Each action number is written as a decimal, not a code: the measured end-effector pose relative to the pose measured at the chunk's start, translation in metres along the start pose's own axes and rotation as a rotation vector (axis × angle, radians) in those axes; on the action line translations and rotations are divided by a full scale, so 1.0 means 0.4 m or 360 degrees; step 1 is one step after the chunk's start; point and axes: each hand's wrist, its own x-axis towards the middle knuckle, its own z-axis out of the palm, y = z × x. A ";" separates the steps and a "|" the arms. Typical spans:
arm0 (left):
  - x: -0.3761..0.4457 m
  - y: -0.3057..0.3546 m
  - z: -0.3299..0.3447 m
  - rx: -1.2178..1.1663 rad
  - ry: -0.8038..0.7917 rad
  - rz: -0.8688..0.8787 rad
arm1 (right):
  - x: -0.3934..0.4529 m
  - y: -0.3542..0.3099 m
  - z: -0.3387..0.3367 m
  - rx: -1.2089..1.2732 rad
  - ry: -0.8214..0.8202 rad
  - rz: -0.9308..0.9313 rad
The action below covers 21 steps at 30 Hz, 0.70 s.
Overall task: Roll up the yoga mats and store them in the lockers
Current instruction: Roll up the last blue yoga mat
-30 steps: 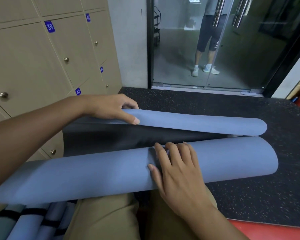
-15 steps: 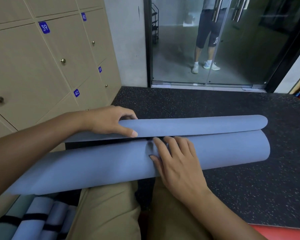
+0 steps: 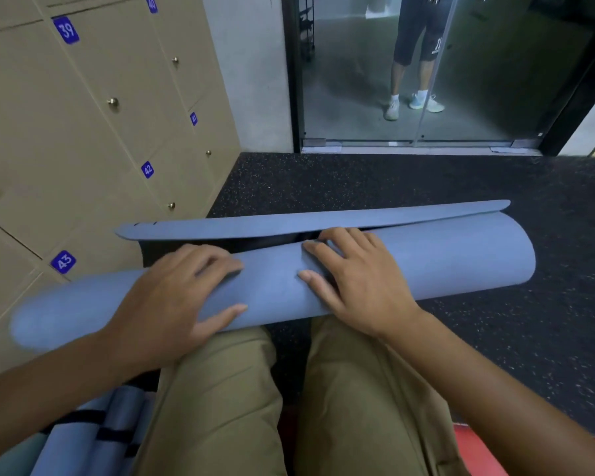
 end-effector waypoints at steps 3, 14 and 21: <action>-0.028 0.004 0.043 0.0115 -0.0125 -0.0064 | 0.021 0.016 0.008 0.0000 -0.0076 -0.0040; 0.050 -0.027 0.136 0.0252 -0.0298 -0.0210 | 0.080 0.071 0.016 -0.0155 -0.0377 -0.0169; 0.121 -0.058 0.144 0.0187 -0.0338 -0.0278 | 0.088 0.085 0.037 -0.0480 -0.0536 -0.0159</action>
